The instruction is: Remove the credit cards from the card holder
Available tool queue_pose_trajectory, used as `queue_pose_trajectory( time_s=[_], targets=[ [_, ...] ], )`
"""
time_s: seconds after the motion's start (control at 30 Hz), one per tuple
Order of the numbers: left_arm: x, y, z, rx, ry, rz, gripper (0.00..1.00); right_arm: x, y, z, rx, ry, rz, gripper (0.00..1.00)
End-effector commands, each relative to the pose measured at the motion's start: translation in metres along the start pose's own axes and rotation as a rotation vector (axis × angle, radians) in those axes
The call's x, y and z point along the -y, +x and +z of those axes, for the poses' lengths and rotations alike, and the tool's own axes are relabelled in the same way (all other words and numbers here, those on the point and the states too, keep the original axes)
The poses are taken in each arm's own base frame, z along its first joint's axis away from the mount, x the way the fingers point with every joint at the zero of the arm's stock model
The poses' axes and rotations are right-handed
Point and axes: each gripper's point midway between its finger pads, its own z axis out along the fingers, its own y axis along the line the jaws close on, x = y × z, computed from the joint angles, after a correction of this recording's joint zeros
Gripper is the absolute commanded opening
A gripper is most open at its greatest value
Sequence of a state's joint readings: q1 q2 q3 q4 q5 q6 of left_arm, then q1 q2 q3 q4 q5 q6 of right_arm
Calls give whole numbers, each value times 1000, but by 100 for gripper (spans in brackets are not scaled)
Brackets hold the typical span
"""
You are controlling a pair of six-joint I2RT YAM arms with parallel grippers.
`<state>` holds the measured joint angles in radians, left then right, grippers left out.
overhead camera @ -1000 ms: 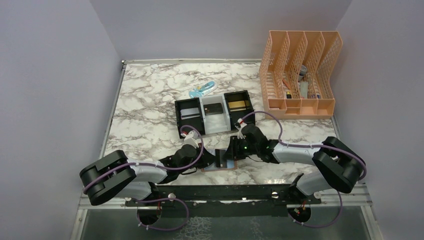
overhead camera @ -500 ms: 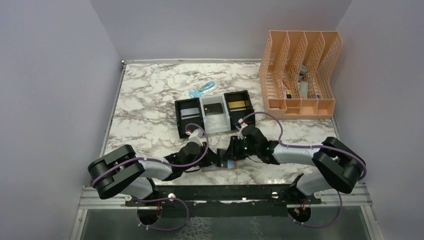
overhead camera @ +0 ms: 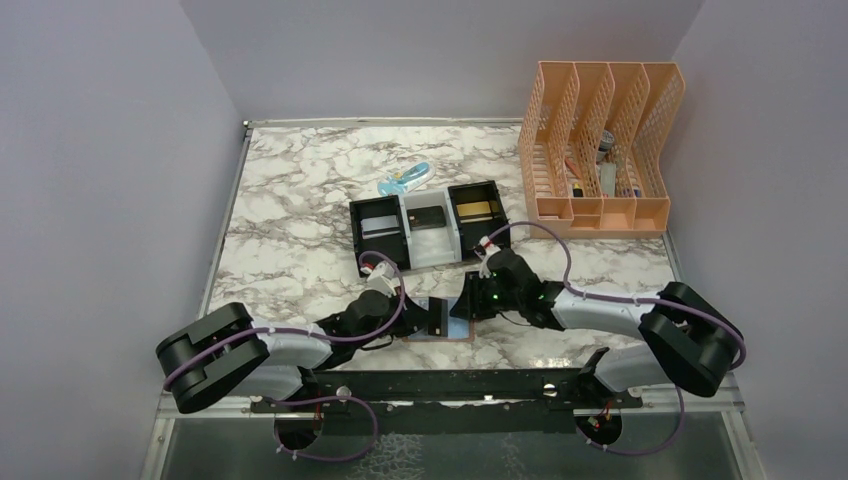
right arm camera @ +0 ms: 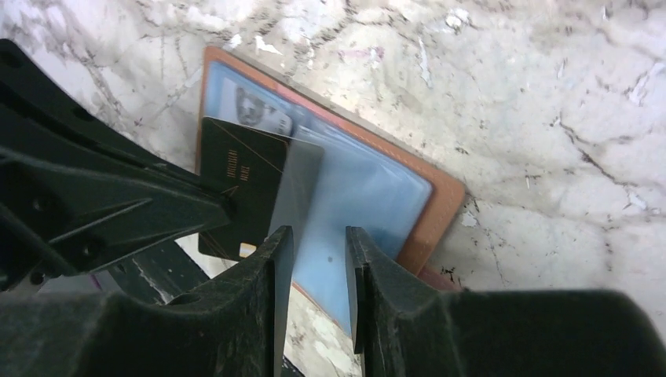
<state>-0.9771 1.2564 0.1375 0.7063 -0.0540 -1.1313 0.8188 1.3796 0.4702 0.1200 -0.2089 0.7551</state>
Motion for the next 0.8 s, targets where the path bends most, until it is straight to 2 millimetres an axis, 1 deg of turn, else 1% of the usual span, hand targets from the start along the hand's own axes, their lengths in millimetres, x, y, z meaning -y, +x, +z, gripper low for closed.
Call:
queue_pose_trajectory(
  time_s=[0.0,0.1,0.17,0.23,0.33,0.47,0.53,0.6,0.7,0.77],
  targets=[
    [6,-3,2,10,17,7,0,-21,-16,-12,18,-62,-125,32],
    [8,-3,5,8,18,9,0,-38,-17,-11,-2,-141,-147,32],
    [8,-3,6,7,16,11,0,-39,-13,-6,-27,-156,-129,33],
    [9,-3,6,5,16,10,1,-29,-7,1,-51,-110,-86,32],
    [9,-1,6,-3,20,13,5,-10,2,10,-66,-33,-21,31],
    [19,2,7,-31,59,41,10,8,21,14,-101,10,39,31],
    [23,4,7,-48,78,61,12,15,28,15,-105,26,59,31],
    [24,7,7,-68,86,77,14,21,29,14,-91,45,61,31],
    [19,10,9,-77,69,72,14,22,23,13,-72,63,51,31],
    [14,10,10,-72,52,65,8,21,18,12,-55,69,41,31]
  ],
)
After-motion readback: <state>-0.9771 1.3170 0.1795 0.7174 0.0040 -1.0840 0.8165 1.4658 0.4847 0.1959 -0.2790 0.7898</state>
